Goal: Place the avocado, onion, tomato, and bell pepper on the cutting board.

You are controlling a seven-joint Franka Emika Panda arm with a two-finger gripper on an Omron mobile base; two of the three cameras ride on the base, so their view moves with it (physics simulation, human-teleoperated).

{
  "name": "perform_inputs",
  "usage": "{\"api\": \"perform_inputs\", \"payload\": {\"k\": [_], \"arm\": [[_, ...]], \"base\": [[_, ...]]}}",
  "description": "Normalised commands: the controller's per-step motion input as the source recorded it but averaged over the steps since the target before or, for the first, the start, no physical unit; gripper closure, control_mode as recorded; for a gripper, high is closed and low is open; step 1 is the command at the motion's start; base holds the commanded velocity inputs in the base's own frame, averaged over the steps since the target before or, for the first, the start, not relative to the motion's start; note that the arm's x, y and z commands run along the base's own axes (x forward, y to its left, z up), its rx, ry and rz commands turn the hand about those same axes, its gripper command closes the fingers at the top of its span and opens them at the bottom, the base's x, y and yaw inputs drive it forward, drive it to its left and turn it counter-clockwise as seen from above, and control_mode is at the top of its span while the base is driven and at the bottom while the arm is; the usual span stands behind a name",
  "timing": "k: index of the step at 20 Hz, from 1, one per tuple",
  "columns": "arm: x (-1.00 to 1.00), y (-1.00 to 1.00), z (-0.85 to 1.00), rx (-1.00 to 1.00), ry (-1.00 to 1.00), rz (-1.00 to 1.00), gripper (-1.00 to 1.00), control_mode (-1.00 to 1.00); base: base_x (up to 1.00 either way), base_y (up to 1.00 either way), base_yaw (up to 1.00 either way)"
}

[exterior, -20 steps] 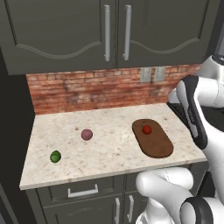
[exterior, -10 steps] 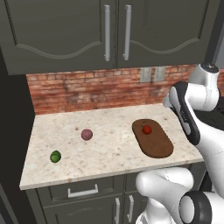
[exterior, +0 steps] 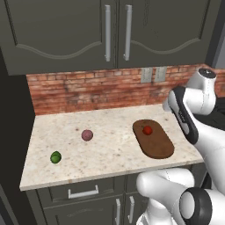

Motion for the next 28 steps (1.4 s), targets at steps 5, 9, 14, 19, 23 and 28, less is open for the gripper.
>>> {"api": "perform_inputs", "payload": {"k": [5, 9, 14, 19, 23, 28], "arm": [[0.13, -0.15, -0.25, 0.0, 0.05, 0.0, 1.0, -1.0], [0.15, -0.03, -0.28, 0.0, 0.05, 0.0, 1.0, -1.0], [0.01, 0.0, -0.25, 0.0, 0.02, 0.0, 1.0, -1.0], [0.05, 0.0, -0.24, 0.0, 0.02, 0.0, 1.0, -1.0], [0.07, 0.0, -0.18, 0.0, 0.0, 0.0, 1.0, -1.0], [0.22, 0.0, -0.1, 0.0, 0.0, 0.0, 1.0, -1.0]], "base": [[0.0, 0.0, 0.0], [0.0, 0.0, 0.0], [0.0, 0.0, 0.0], [0.0, 0.0, 0.0], [0.0, 0.0, 0.0], [0.0, 0.0, 0.0]]}}
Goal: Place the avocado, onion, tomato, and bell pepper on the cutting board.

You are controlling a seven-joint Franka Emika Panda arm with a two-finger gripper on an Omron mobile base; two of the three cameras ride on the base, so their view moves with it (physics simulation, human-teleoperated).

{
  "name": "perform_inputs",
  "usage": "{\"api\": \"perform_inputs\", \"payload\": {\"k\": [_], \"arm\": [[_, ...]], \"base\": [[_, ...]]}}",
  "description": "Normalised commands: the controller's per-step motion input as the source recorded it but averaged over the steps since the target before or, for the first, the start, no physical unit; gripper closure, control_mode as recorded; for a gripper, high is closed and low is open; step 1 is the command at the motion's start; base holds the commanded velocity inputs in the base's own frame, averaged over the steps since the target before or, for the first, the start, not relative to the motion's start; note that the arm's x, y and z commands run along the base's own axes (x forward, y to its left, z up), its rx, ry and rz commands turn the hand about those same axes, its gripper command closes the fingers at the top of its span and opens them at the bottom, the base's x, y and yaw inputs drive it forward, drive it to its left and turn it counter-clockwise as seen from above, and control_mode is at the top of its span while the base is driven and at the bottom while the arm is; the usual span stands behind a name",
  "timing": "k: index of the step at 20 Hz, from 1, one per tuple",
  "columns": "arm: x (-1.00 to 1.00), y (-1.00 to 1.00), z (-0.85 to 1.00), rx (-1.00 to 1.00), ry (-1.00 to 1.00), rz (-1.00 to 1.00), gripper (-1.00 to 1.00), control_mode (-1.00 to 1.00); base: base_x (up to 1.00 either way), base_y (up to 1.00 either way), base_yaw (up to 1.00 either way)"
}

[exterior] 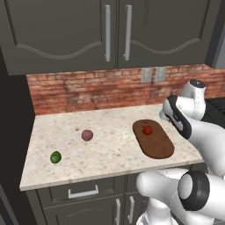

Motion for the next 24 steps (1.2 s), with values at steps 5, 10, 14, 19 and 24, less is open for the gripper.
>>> {"api": "perform_inputs", "payload": {"k": [5, 10, 14, 19, 24], "arm": [[0.26, 0.0, -0.14, 0.0, 0.0, 0.0, 1.0, -1.0], [0.2, 0.0, -0.13, 0.0, 0.0, 0.0, 1.0, -1.0], [0.22, 0.0, -0.27, 0.0, 0.04, 0.0, 1.0, -1.0], [0.26, 0.02, -0.28, 0.0, 0.06, 0.0, 1.0, -1.0], [0.38, 0.13, -0.18, 0.0, 0.06, 0.0, 1.0, -1.0]], "base": [[0.0, 0.0, 0.0], [0.0, 0.0, 0.0], [0.0, 0.0, 0.0], [0.0, 0.0, 0.0], [0.0, 0.0, 0.0]]}}
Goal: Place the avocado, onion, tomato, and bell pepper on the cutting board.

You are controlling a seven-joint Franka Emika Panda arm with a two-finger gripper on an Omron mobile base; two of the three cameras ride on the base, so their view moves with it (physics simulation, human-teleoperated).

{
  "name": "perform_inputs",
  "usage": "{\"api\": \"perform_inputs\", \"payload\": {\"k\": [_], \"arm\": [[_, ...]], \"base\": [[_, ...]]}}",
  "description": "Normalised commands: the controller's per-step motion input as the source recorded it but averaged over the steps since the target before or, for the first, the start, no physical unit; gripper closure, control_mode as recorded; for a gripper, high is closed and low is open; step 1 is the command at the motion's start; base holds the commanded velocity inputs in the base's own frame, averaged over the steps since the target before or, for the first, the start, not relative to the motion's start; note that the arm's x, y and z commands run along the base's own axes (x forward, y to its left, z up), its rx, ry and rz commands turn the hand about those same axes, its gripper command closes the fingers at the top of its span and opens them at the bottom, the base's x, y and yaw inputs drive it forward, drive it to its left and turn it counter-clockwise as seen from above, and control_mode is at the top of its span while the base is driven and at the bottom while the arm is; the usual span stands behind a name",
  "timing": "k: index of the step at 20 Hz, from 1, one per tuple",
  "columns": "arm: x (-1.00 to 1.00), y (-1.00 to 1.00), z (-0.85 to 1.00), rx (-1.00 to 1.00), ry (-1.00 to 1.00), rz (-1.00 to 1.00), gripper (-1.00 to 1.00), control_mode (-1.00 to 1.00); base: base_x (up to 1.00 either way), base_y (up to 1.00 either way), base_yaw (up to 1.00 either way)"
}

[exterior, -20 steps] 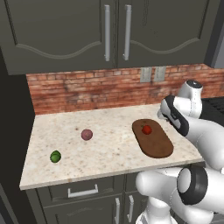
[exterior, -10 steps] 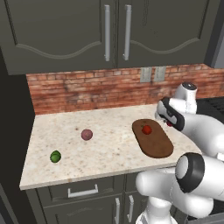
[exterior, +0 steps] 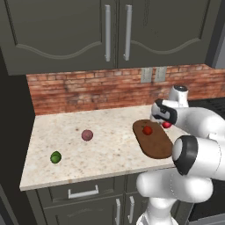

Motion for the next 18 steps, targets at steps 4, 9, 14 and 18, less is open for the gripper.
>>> {"api": "perform_inputs", "payload": {"k": [4, 9, 14, 18], "arm": [[0.34, 0.06, -0.07, 0.0, 0.03, 0.0, 1.0, -1.0], [0.25, 0.0, -0.19, 0.0, 0.04, 0.0, 1.0, -1.0], [0.18, 0.0, -0.24, 0.0, 0.03, 0.0, 1.0, -1.0], [0.15, 0.0, -0.23, 0.0, 0.02, 0.0, 1.0, -1.0]], "base": [[0.0, 0.0, 0.0], [0.0, 0.0, 0.0], [0.0, 0.0, 0.0], [0.0, 0.0, 0.0]]}}
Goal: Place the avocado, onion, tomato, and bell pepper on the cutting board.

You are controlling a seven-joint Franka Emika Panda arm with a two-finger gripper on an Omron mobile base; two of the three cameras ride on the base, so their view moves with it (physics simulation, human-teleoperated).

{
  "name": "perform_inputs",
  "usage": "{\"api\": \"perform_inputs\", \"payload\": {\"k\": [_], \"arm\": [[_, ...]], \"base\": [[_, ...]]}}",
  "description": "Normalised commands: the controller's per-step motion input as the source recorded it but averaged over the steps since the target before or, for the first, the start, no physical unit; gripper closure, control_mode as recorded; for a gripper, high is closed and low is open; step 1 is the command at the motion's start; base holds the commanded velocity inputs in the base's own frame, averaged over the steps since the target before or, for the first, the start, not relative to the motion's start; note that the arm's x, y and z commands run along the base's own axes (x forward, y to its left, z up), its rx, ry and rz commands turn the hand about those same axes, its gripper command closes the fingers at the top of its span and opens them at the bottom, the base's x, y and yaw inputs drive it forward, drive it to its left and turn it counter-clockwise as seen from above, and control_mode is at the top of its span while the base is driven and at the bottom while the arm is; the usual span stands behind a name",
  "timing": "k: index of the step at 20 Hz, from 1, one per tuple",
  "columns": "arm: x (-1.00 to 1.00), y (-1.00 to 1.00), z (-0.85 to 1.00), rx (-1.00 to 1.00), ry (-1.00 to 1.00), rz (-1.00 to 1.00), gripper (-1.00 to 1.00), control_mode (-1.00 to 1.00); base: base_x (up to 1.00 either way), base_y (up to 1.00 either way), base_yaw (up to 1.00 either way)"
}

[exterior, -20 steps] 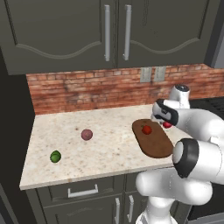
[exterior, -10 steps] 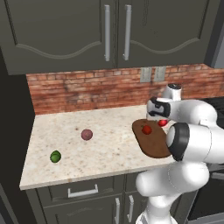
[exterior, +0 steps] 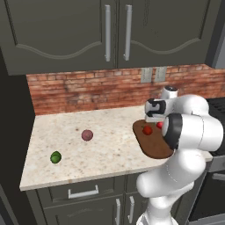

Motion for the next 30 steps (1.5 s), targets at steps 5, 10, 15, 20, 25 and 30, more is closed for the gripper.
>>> {"api": "perform_inputs", "payload": {"k": [5, 10, 15, 20, 25, 30], "arm": [[0.1, 0.0, -0.23, 0.0, 0.02, 0.0, 1.0, -1.0], [0.06, 0.0, -0.19, 0.01, 0.01, 0.0, 1.0, -1.0], [0.0, 0.0, -0.11, 0.01, 0.0, 0.0, 1.0, -1.0], [0.0, 0.0, -0.14, 0.03, 0.03, 0.0, 1.0, -1.0], [0.0, 0.0, -0.21, 0.05, 0.04, 0.0, 1.0, -1.0], [0.0, 0.0, -0.23, 0.03, 0.04, 0.0, 1.0, -1.0]], "base": [[0.0, 0.0, 0.0], [0.0, 0.0, 0.0], [0.0, 0.0, 0.0], [0.0, 0.0, 0.0], [0.0, 0.0, 0.0], [0.0, 0.0, 0.0]]}}
